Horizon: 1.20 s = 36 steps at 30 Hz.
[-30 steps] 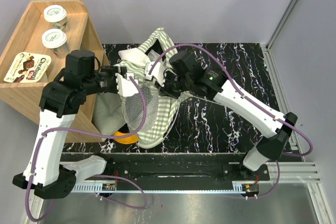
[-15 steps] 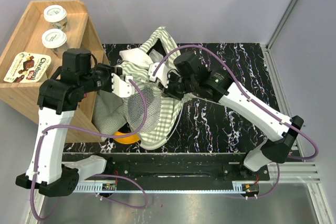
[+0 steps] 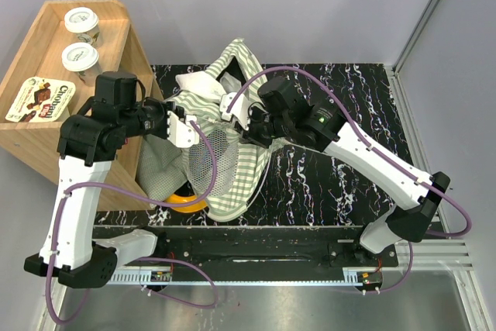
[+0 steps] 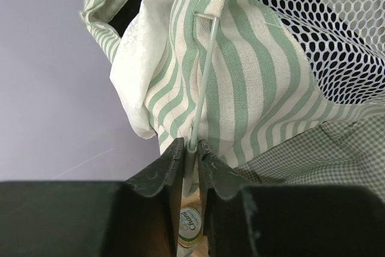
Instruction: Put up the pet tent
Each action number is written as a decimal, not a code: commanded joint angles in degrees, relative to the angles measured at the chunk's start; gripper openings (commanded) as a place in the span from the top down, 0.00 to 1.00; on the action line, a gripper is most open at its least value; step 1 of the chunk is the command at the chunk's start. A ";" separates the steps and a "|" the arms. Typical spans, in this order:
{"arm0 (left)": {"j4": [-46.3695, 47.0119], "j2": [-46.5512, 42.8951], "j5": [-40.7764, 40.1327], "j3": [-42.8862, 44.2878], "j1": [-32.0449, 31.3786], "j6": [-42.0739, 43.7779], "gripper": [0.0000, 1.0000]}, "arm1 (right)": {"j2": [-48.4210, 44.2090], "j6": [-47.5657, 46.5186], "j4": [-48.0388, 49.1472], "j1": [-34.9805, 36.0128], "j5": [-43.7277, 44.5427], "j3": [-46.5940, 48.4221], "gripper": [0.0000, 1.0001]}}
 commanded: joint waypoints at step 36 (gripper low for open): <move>-1.31 0.25 1.60 2.27 0.21 0.76 0.78 | -2.90 -0.65 2.92 -0.63 -1.29 1.11 1.00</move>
